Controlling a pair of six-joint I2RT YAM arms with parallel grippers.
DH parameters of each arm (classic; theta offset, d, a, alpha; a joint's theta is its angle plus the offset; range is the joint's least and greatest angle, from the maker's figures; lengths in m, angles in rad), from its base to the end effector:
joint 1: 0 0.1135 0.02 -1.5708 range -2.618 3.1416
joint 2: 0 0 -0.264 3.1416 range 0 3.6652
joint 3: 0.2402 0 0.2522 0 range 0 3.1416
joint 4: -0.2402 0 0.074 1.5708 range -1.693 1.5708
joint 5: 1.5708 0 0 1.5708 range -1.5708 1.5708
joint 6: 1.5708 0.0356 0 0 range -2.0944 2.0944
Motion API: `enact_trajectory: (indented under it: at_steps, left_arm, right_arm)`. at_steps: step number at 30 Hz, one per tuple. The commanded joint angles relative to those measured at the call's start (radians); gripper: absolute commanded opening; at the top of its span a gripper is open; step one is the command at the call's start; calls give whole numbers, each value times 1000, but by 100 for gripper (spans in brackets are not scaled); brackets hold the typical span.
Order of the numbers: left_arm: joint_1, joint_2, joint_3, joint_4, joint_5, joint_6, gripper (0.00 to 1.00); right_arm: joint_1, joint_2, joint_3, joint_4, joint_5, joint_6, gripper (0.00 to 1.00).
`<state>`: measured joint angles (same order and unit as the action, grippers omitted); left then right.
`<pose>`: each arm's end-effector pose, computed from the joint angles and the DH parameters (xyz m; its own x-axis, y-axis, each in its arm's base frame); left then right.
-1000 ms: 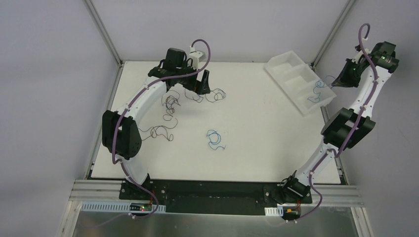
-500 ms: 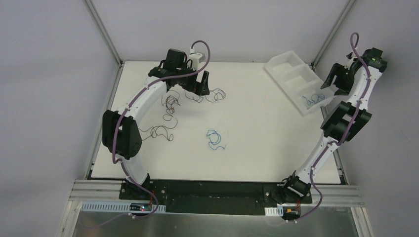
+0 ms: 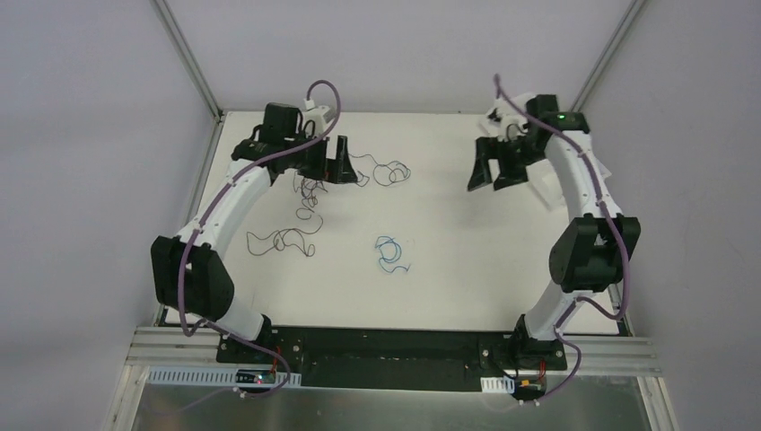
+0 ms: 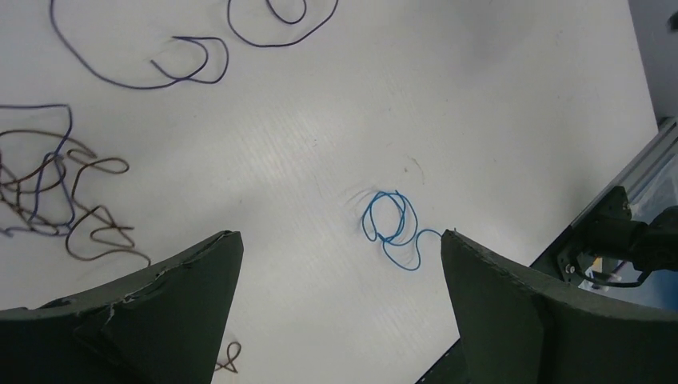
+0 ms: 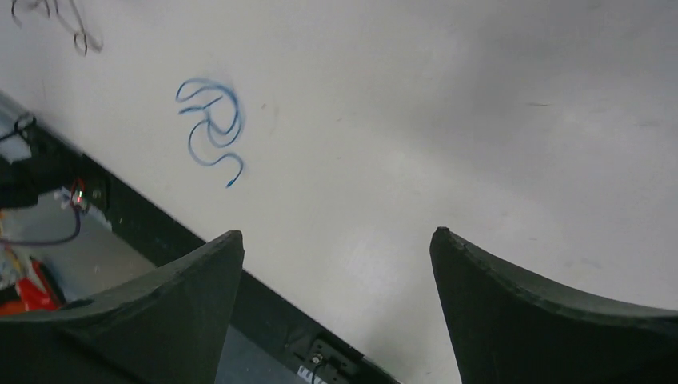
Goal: Untangle the cables
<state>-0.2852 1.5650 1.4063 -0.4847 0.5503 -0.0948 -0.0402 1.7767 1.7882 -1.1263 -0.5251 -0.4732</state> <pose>0.3338 -0.1173 0.3354 -0.6338 0.1018 -0.7668 0.5839 0.7130 -0.3880 0.3648 0.0032 0.3406 -0.7138 -0.3659 -0.5971 -0.5742 0.7939 0.1999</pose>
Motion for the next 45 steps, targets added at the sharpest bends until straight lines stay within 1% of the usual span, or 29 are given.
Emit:
enact_trajectory:
  at_steps: [1, 4, 6, 9, 13, 17, 18, 20, 23, 25, 27, 32, 35, 36, 37, 40, 41, 45]
  left_arm:
    - [86, -146, -77, -26, 58, -50, 99]
    - [127, -211, -129, -64, 64, -30, 99]
    - [153, -243, -161, -86, 57, -37, 99]
    - [197, -275, -201, -105, 67, -63, 99]
    - [246, -296, -240, -108, 95, -88, 99]
    - [263, -317, -266, -109, 108, -96, 99]
    - [264, -322, -269, -111, 108, -96, 99]
    - [266, -331, -274, -110, 107, -93, 99]
    - [269, -343, -278, -115, 99, -90, 99]
    - [270, -350, -281, -115, 93, -86, 99]
    - [270, -351, -284, -114, 84, -85, 99]
    - [271, -350, -283, -115, 69, -79, 99]
    - [271, -343, -280, -114, 68, -77, 99]
    - [272, -338, -280, -112, 69, -76, 99]
    - [271, -332, -279, -110, 74, -75, 99]
    - [271, -308, -264, -104, 96, -71, 99]
    - [272, -297, -256, -104, 106, -70, 99]
    - [271, -252, -222, -102, 171, -51, 99]
  right_arm:
    - [195, -97, -213, 96, -49, 3, 91]
    - [330, -129, -327, 186, -31, -5, 91]
    - [418, -124, -365, 244, -9, -1, 92]
    - [524, -81, -389, 344, 35, 18, 92]
    - [638, 22, -360, 463, 107, 33, 92]
    - [723, 106, -316, 523, 152, -2, 94]
    - [738, 132, -301, 525, 160, -14, 97]
    - [761, 183, -261, 527, 184, -22, 99]
    - [786, 239, -218, 533, 196, -32, 99]
    - [801, 257, -213, 534, 193, -50, 97]
    - [814, 271, -224, 529, 193, -72, 92]
    - [830, 266, -288, 524, 197, -97, 72]
    - [831, 233, -326, 523, 192, -105, 56]
    - [830, 222, -331, 518, 190, -108, 48]
    - [829, 212, -332, 507, 182, -112, 34]
    - [807, 173, -326, 469, 151, -110, 7]
    - [792, 159, -320, 453, 141, -106, 0]
    - [706, 82, -285, 363, 87, -97, 0]
